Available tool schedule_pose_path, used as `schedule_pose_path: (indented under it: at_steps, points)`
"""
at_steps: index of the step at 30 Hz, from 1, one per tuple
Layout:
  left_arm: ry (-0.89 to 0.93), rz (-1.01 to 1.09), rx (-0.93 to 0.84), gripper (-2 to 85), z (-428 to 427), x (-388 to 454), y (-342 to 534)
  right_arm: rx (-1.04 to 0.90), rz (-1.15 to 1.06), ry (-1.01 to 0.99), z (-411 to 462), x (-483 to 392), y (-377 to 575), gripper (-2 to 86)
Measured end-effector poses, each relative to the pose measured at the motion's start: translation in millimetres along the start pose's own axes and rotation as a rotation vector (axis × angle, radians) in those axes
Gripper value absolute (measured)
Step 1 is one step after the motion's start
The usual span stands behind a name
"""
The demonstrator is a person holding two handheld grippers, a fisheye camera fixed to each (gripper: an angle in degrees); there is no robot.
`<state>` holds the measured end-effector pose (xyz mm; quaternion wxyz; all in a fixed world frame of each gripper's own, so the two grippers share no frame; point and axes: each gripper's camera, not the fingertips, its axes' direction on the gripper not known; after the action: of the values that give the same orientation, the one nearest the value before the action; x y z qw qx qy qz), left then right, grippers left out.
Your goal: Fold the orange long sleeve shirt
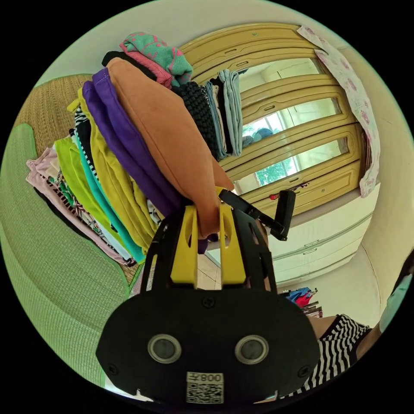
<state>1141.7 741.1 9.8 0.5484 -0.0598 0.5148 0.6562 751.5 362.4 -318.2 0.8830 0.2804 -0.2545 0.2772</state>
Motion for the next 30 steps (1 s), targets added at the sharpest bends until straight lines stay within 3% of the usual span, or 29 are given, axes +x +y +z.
schedule_pose_path:
  at_steps: [5,11,15,22,26,30]
  points:
    - [-0.014,0.052,0.029,5.3,-27,4,13,0.108,-0.11,-0.048,-41,-52,-7,0.0]
    - [-0.016,-0.007,-0.053,2.0,-19,2,15,0.026,-0.176,-0.024,-23,-103,-10,0.0]
    - [0.033,-0.017,-0.055,0.7,-17,14,16,0.03,-0.158,-0.073,-46,-105,-15,0.0]
    - [-0.057,0.088,-0.13,0.1,-17,60,19,0.077,-0.275,-0.042,-97,-154,-20,0.0]
    - [-0.052,0.08,-0.157,0.1,-30,69,45,-0.07,-0.333,0.033,-68,-173,-16,0.0]
    - [-0.07,0.108,-0.159,0.2,-58,81,77,-0.077,-0.281,-0.056,-67,-166,2,0.1]
